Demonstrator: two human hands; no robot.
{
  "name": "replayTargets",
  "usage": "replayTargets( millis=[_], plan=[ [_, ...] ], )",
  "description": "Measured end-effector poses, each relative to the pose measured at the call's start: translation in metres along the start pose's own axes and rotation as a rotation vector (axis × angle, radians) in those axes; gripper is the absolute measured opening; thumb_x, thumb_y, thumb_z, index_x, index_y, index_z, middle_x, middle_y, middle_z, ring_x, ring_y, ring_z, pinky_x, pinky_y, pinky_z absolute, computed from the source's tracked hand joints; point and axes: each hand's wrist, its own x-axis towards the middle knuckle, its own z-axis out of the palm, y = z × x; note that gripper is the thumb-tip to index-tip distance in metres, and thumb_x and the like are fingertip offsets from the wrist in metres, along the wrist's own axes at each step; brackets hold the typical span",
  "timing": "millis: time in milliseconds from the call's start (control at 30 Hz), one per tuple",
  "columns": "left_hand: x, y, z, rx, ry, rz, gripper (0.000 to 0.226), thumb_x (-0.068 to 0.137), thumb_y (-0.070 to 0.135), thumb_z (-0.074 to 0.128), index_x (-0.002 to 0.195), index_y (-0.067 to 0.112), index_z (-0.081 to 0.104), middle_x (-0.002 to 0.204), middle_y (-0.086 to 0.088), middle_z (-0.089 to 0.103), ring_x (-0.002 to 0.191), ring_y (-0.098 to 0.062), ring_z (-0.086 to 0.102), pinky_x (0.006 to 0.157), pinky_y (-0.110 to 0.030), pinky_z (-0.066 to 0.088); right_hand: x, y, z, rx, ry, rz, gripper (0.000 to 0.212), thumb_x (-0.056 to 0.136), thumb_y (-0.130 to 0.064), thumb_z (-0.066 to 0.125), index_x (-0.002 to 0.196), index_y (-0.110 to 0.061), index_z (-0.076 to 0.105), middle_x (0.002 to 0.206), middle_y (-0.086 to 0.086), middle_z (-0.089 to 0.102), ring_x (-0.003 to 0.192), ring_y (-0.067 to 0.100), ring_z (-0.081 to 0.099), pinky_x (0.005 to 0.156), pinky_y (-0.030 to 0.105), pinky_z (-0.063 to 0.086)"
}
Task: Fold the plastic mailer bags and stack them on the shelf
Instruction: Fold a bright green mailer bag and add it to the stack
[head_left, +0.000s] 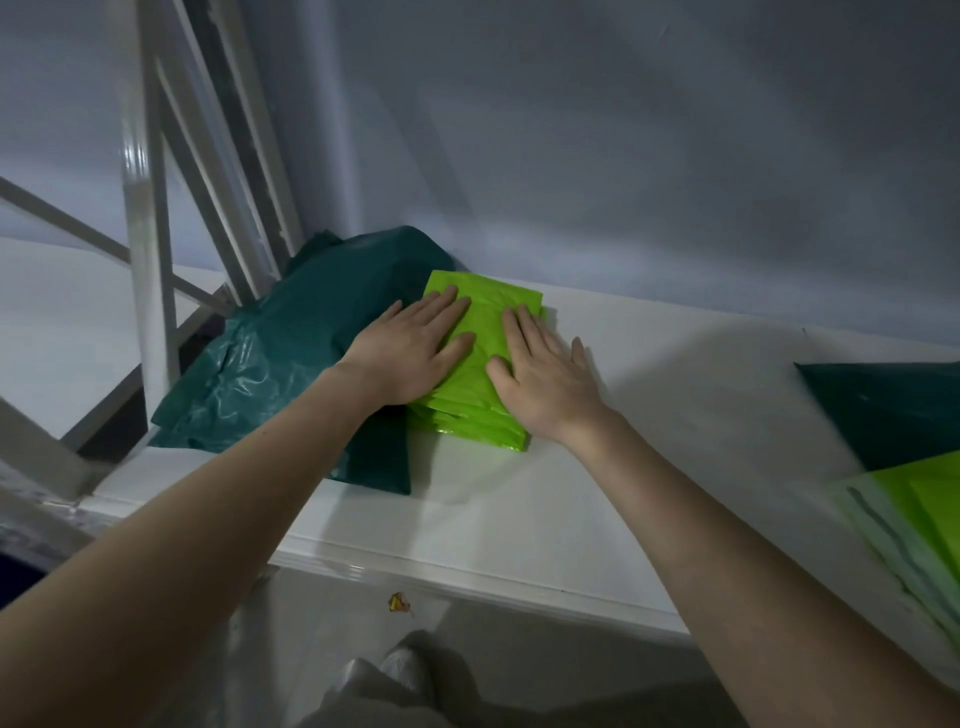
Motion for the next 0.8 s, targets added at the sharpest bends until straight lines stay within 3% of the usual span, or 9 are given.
replayTargets(
  millis=[100,267,400,500,800],
  plan=[
    [-0.001,0.001,0.002,0.060,-0.044,0.007,0.058,0.099,0.046,0.016,0.150,0.026,-0.002,0.158,0.004,-0.006,0.146,-0.011,0.000,0.117,-0.036,-0.002,-0.001,0.003,0.003,-0.034,-0.011,-0.003,0.060,0.099,-0.044,0.018,0.151,-0.020,-0.001,0.159,-0.003,-0.005,0.146,0.013,-0.003,0.116,0.049,-0.003],
    [0.001,0.004,-0.004,0.095,-0.076,-0.016,0.059,0.098,0.049,0.016,0.150,0.026,0.001,0.159,0.006,-0.005,0.146,-0.010,0.001,0.118,-0.039,-0.001,0.001,0.005,-0.001,-0.007,-0.004,-0.009,0.062,0.098,-0.048,0.025,0.151,-0.019,0.007,0.160,-0.001,0.002,0.147,0.015,0.003,0.116,0.049,0.003],
    [0.004,0.010,-0.013,0.024,0.022,-0.057,0.059,0.094,0.050,0.035,0.147,0.027,0.022,0.157,0.009,0.014,0.143,-0.015,0.016,0.113,-0.041,0.013,0.004,0.008,-0.009,0.165,0.052,0.001,0.063,0.093,-0.044,0.046,0.147,-0.018,0.025,0.157,0.001,0.018,0.143,0.019,0.019,0.116,0.041,0.019],
    [0.006,0.019,-0.019,0.055,0.098,-0.041,0.060,0.091,0.049,0.042,0.144,0.025,0.030,0.156,0.009,0.015,0.142,-0.014,0.015,0.112,-0.041,0.014,0.004,0.009,-0.014,0.206,0.124,0.009,0.062,0.091,-0.040,0.052,0.145,-0.015,0.031,0.155,0.001,0.024,0.141,0.019,0.025,0.111,0.032,0.023],
    [0.000,0.060,-0.031,-0.006,0.187,0.042,0.058,0.093,0.042,0.040,0.146,0.025,0.025,0.158,0.008,0.007,0.146,-0.010,0.004,0.118,-0.043,0.006,-0.027,0.038,-0.047,0.161,0.200,0.040,0.060,0.093,-0.038,0.049,0.146,-0.019,0.029,0.157,-0.004,0.017,0.143,0.016,0.019,0.111,0.034,0.023]
  ],
)
